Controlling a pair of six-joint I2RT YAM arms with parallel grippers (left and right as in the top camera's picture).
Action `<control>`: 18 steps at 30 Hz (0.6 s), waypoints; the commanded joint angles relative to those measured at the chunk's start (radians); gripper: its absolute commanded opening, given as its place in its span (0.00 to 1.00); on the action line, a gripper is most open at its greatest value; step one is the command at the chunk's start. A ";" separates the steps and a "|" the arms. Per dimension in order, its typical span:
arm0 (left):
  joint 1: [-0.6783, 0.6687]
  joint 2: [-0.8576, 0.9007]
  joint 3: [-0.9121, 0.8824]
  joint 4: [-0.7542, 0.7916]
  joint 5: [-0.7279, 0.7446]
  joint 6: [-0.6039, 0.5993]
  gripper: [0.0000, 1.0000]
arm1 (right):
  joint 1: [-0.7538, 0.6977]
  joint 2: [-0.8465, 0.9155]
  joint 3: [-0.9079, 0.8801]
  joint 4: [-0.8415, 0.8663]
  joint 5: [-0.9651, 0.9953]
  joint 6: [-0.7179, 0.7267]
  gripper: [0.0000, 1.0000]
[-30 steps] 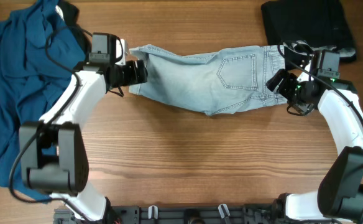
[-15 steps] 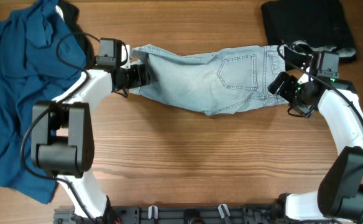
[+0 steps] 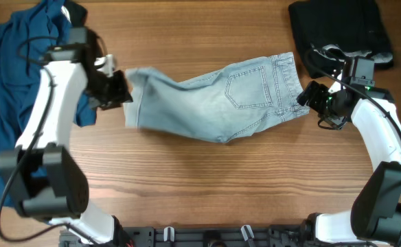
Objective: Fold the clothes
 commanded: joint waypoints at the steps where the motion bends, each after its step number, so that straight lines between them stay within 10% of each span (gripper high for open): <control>1: 0.013 0.000 -0.002 -0.134 0.005 0.008 1.00 | -0.002 -0.009 0.008 -0.016 0.037 -0.022 0.92; 14: 0.001 0.033 -0.064 0.295 0.002 0.014 0.98 | -0.002 -0.009 0.002 -0.019 0.036 -0.022 0.92; 18: -0.018 0.076 -0.083 0.339 0.002 0.018 0.77 | -0.002 -0.009 0.002 -0.019 0.037 -0.025 0.92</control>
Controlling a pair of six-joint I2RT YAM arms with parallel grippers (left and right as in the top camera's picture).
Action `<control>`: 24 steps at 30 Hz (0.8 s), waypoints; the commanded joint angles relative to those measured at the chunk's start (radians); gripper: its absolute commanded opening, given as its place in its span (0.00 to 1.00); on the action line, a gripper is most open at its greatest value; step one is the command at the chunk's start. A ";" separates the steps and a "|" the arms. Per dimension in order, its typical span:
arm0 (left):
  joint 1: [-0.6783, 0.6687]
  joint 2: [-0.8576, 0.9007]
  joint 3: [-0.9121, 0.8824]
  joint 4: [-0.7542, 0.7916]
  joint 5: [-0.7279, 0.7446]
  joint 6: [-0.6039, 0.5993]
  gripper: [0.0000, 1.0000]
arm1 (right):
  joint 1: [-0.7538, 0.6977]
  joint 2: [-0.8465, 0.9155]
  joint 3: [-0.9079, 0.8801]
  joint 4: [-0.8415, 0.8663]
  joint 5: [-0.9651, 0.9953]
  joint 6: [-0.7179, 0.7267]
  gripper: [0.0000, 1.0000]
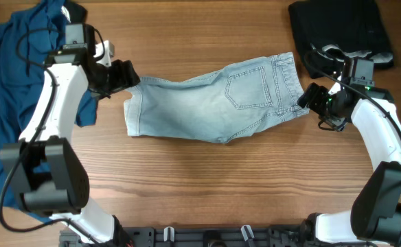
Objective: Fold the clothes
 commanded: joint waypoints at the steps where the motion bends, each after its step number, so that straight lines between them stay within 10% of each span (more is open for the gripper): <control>1: -0.023 0.051 -0.021 0.019 0.005 0.026 0.76 | -0.002 -0.009 0.002 -0.002 0.014 -0.018 0.92; 11: -0.047 0.097 -0.021 0.201 -0.093 0.141 0.92 | -0.002 0.000 0.002 0.113 -0.065 -0.143 0.78; 20: -0.091 0.129 -0.021 0.220 -0.093 0.140 0.84 | 0.005 0.152 0.002 0.235 -0.142 -0.269 0.72; 24: -0.091 0.129 -0.021 0.209 -0.093 0.141 0.72 | 0.007 0.220 0.002 0.246 -0.146 -0.275 0.39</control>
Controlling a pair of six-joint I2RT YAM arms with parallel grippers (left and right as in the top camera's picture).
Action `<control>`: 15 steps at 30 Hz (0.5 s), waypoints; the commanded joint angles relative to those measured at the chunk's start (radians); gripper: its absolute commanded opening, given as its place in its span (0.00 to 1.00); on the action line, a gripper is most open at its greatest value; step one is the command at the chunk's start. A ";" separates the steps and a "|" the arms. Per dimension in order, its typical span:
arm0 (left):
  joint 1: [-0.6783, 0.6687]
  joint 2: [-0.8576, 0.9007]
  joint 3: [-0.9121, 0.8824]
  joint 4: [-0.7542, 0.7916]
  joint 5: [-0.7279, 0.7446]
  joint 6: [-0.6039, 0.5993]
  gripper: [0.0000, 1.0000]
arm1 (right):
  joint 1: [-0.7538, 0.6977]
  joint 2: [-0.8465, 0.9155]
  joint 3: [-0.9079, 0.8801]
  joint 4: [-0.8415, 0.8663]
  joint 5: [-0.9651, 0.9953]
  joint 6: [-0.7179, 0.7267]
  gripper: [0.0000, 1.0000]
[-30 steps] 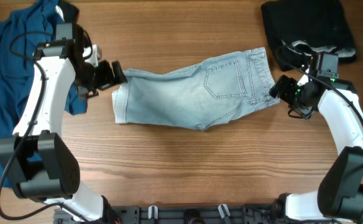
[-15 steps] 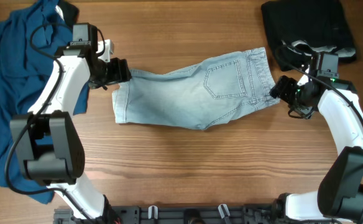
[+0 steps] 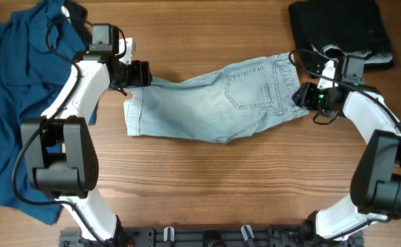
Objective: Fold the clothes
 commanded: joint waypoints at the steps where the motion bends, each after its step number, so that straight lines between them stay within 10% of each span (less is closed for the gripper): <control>1: 0.000 0.009 -0.006 -0.022 -0.006 0.010 0.65 | 0.005 0.048 0.003 0.010 -0.031 -0.039 0.19; 2: 0.000 0.009 -0.006 -0.054 -0.006 0.010 0.47 | 0.005 0.051 0.003 -0.001 -0.017 -0.038 0.04; 6: 0.004 -0.002 -0.005 -0.100 -0.006 0.010 0.06 | 0.003 0.050 0.003 -0.052 0.158 0.043 0.04; 15: 0.109 -0.128 0.193 -0.450 -0.069 0.004 0.07 | 0.003 0.050 0.003 -0.061 0.200 0.029 0.04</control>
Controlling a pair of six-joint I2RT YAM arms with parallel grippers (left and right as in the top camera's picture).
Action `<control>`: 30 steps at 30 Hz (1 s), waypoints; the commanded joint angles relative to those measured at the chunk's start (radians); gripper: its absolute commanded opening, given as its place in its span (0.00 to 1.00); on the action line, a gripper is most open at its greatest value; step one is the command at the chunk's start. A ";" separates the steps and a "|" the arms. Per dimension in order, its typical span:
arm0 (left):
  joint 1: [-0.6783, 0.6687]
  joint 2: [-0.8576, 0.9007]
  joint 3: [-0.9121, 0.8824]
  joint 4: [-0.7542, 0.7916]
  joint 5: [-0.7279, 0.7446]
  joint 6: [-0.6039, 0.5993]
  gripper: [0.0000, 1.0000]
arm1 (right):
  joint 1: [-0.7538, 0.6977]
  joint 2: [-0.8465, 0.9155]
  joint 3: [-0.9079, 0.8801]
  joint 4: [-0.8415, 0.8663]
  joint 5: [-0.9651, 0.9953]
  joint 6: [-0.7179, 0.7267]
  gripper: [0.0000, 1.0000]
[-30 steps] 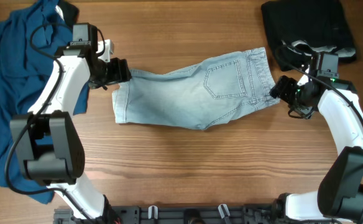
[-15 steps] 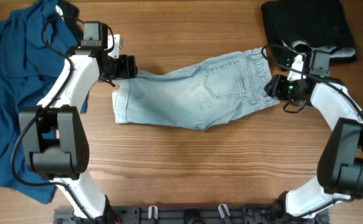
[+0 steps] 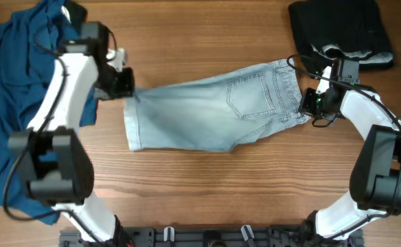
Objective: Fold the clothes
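Note:
Light blue denim shorts (image 3: 207,110) lie spread across the middle of the table, waistband to the right, leg hems to the left. My left gripper (image 3: 126,86) sits at the upper left corner of the leg hem, seemingly shut on the fabric. At the waistband edge on the right, my right gripper (image 3: 305,101) appears shut on the denim. A crumpled blue garment (image 3: 15,62) lies at the far left. Black folded clothing (image 3: 341,27) rests at the top right.
The blue garment (image 3: 1,165) trails down the left edge of the wooden table (image 3: 207,192). The black clothing has a white label near its lower edge (image 3: 331,49). Cables run along both arms.
The left gripper moved slightly left and down with the hem corner. The shorts now lie flatter and straighter, shifted a little toward the front. The right gripper stayed at the waistband.
First the left gripper held the leg end bunched up at the left while the right held the waistband. Then the leg end lay opened out flat. The left gripper then sat at the hem's upper corner, and now the shorts lie stretched between both grippers.

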 commanded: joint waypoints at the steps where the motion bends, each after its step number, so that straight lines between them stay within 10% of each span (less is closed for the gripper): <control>1: 0.083 -0.075 0.061 -0.025 -0.071 -0.002 0.08 | -0.005 0.023 0.002 -0.005 0.093 0.011 0.04; 7: 0.129 -0.067 0.061 -0.248 -0.065 -0.037 0.13 | -0.005 0.023 0.002 -0.009 0.093 0.031 0.04; 9: 0.130 -0.067 0.061 -0.267 -0.062 -0.040 1.00 | -0.005 0.023 0.002 -0.008 0.093 0.031 0.04; 25: 0.009 -0.067 0.022 -0.209 0.074 -0.073 1.00 | -0.047 -0.069 0.004 -0.085 0.160 0.294 0.05; 30: -0.140 -0.067 -0.039 -0.148 0.074 -0.074 1.00 | -0.046 -0.184 0.004 -0.105 0.193 0.225 0.26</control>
